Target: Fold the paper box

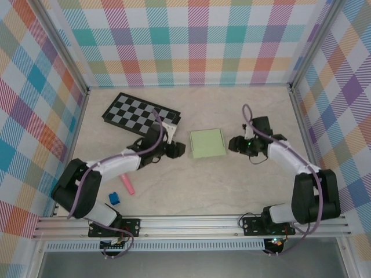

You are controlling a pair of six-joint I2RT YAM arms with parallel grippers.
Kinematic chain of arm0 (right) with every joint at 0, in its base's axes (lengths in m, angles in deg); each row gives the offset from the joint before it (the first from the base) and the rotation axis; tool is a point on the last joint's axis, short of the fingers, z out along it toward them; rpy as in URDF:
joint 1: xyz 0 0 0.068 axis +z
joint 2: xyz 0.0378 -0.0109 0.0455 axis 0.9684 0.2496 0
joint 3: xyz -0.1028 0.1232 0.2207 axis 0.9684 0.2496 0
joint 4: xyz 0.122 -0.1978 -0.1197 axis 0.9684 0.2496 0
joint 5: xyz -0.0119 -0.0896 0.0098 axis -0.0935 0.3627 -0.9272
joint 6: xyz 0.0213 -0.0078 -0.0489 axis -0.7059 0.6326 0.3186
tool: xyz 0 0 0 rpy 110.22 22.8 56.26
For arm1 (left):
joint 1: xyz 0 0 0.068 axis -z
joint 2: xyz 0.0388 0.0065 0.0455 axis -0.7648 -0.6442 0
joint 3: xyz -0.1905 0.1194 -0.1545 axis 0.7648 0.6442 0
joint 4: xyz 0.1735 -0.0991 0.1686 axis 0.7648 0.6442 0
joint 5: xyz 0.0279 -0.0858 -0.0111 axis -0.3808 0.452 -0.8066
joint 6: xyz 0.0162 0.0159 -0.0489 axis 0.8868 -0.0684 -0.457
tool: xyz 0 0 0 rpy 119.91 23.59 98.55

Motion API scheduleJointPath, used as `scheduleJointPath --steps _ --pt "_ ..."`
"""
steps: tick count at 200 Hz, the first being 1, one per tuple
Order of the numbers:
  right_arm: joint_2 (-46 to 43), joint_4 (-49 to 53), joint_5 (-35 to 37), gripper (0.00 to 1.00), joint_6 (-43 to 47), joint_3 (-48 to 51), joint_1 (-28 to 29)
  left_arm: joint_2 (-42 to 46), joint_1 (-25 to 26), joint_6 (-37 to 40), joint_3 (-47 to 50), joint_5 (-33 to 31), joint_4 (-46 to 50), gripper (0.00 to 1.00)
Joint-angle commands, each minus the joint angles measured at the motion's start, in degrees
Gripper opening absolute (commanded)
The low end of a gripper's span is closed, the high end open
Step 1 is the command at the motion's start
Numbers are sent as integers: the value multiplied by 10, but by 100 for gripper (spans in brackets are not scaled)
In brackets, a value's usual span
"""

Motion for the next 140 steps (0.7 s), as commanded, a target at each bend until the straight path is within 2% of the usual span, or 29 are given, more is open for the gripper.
scheduleJointPath --steps 1,14,32,48,65,82,106,119,140 --pt "-19 -39 98 54 48 30 41 14 70 133 106 -52 -173 60" --pt "-34 -49 152 55 32 36 67 -3 96 155 132 -80 -236 61" --pt "-66 -111 225 56 -41 101 121 -50 124 206 116 -100 -248 60" --pt "-75 -188 240 56 -106 165 136 -109 139 238 97 -157 -280 60" --pt "-51 -233 267 56 -103 186 137 -157 142 247 76 -180 -332 60" --pt "-24 -270 270 56 -92 190 137 -190 146 254 56 -190 -358 60" --pt "17 -334 260 56 -106 201 139 -216 147 255 55 -237 -405 59" --pt "42 -373 265 55 -111 208 140 -224 147 257 52 -232 -410 58" --pt "63 -376 263 54 -104 194 142 -230 147 252 51 -233 -409 53"
